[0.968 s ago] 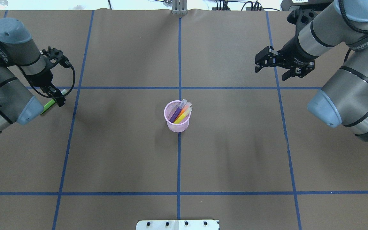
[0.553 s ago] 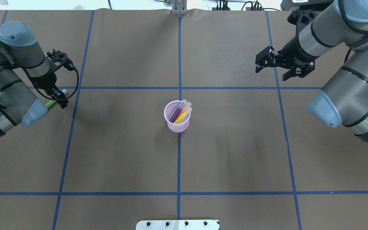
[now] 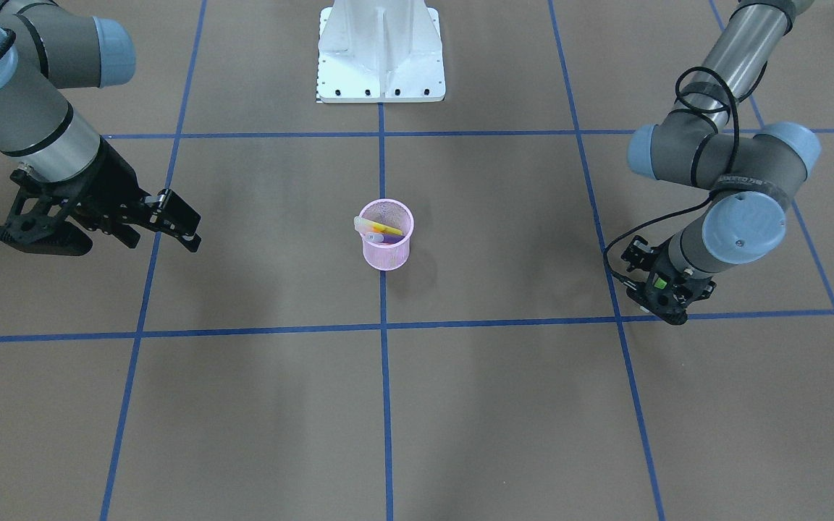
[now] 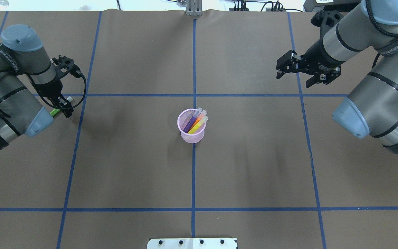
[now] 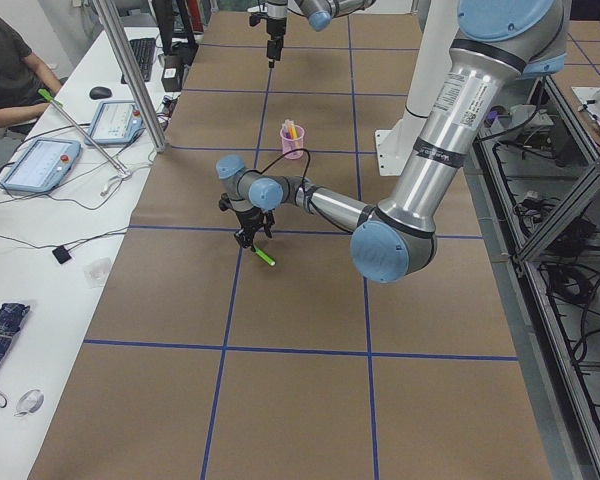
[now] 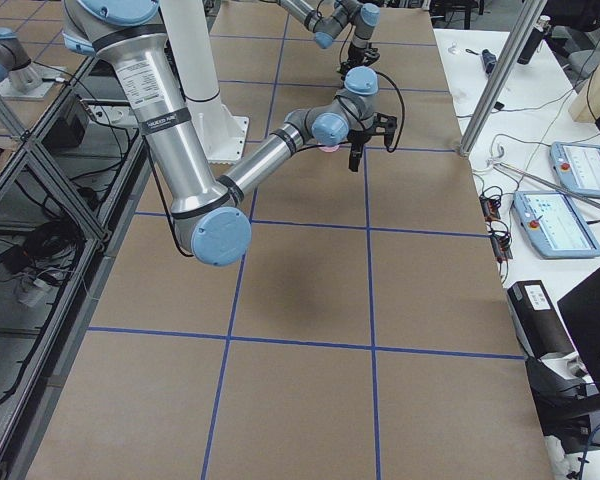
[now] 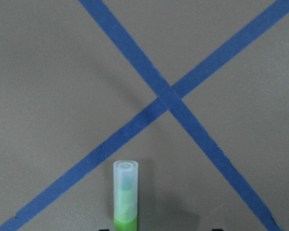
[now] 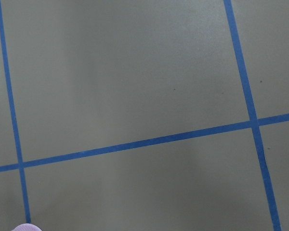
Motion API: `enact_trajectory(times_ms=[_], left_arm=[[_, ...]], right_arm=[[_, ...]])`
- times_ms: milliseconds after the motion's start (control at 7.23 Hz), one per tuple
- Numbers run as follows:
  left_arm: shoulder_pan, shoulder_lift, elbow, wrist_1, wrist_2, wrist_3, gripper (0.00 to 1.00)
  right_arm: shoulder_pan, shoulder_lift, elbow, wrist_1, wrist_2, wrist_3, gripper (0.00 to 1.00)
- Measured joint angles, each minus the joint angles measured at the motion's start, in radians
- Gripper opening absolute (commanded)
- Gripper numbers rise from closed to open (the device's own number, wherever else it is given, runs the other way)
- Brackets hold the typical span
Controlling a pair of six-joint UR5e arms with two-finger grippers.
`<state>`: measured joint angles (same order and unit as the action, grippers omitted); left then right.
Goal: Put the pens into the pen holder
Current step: 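Grasp the green marker with the left gripper while the right arm withdraws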
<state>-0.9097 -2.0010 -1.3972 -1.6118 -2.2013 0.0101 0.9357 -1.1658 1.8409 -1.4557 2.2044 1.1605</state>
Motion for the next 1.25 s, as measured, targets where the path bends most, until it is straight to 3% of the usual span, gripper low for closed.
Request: enact_trajectory(times_ms=[277,415,553,830,1245], left_arm=[[0.0,-0.005,0.009,0.001,0.0,0.001,0.61],[-0.001,-0.006,0.013,0.001,0.0,0.001,0.52],[-0.002,-0.007,0.015,0.001,0.0,0.001,0.39],[-0.003,-0.007,0.017,0.001,0.0,0.001,0.03],[-0.007,-0.007,0.021,0.001,0.0,-0.001,0.0]], right_arm=[[0.0,0.0,0.001,0.0,0.0,0.006,1.0],[0.0,0.0,0.001,0.001,0.0,0.009,1.0],[0.0,0.0,0.002,0.001,0.0,0.011,1.0],[0.0,0.0,0.003,0.001,0.0,0.013,1.0],[0.0,0.0,0.003,0.001,0.0,0.013,1.0]])
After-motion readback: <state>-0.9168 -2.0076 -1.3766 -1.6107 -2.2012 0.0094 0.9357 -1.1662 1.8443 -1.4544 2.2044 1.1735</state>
